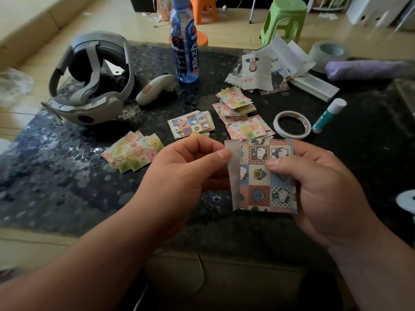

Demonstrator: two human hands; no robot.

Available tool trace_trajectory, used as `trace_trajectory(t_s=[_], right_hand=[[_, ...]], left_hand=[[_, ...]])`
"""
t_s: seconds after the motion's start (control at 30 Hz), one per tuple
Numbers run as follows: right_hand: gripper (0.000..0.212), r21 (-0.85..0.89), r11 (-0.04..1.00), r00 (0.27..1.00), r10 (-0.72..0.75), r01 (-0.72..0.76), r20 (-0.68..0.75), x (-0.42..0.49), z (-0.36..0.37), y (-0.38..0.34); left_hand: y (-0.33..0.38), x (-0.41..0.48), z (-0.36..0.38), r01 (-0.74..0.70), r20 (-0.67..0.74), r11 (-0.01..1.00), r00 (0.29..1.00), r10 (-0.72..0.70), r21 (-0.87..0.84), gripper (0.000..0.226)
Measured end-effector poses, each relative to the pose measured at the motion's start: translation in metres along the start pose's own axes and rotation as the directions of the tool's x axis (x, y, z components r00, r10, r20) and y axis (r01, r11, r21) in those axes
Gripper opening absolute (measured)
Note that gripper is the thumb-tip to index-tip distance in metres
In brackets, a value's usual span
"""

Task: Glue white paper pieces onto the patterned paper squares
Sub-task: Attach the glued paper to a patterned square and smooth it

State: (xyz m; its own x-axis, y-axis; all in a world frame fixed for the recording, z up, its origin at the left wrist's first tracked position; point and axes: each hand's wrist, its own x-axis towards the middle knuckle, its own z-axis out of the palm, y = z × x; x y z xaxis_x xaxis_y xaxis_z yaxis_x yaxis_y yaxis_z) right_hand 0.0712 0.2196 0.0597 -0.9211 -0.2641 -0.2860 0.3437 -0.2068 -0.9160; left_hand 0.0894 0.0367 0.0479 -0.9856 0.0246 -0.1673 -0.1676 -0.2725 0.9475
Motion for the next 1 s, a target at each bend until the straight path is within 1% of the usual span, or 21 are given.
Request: trace_trajectory(t_s=[0.03,0.17,0.3,0.4,0.53,0.63,0.77,1.0], right_hand=[[0.027,-0.011,1.000,1.000,-0.001,0.001,0.007,-0.0002,0.0005,-0.0004],[0.020,-0.055,0.998,0.999,-0.039,0.039,-0.005,-0.0004,0.0020,-0.0024],[0.018,-0.085,0.994,0.997,-0.075,0.072,-0.036,-0.0019,0.0006,-0.0058],[0.022,-0.082,0.993,0.994,-0.088,0.082,-0.071,-0.0020,-0.0024,-0.0063],[0.017,-0.062,0.998,0.996,-0.037,0.032,-0.079,-0.0018,0.0002,-0.0022],[0.019,-0.050,0.999,0.997,-0.012,0.009,-0.075,-0.0020,0.0031,0.0004],[0.020,-0.067,0.998,0.997,-0.003,-0.002,-0.073,-0.0021,0.0025,0.0006],[0.025,-0.099,0.995,0.998,0.005,-0.011,-0.063,-0.0012,-0.0005,0.0032]], left_hand=[[-0.0004,0.0000,-0.0005,-0.003,0.000,1.000,1.000,0.003,0.012,0.012],[-0.0010,0.0014,-0.0007,-0.024,-0.029,0.999,0.999,0.025,0.041,0.012],[-0.0033,0.0049,-0.0015,-0.033,-0.105,0.992,0.993,0.046,0.122,0.008],[-0.0047,0.0070,-0.0034,-0.039,-0.165,0.987,0.984,0.065,0.158,0.015],[-0.0046,0.0059,-0.0005,-0.033,-0.131,0.990,0.990,0.051,0.136,0.013],[-0.0047,0.0036,0.0035,-0.034,-0.092,0.995,0.995,0.043,0.095,0.006],[-0.0054,0.0020,0.0040,-0.043,-0.062,0.998,0.997,0.046,0.044,0.004],[-0.0070,0.0018,0.0023,-0.048,-0.022,0.997,0.999,0.049,0.053,0.004]])
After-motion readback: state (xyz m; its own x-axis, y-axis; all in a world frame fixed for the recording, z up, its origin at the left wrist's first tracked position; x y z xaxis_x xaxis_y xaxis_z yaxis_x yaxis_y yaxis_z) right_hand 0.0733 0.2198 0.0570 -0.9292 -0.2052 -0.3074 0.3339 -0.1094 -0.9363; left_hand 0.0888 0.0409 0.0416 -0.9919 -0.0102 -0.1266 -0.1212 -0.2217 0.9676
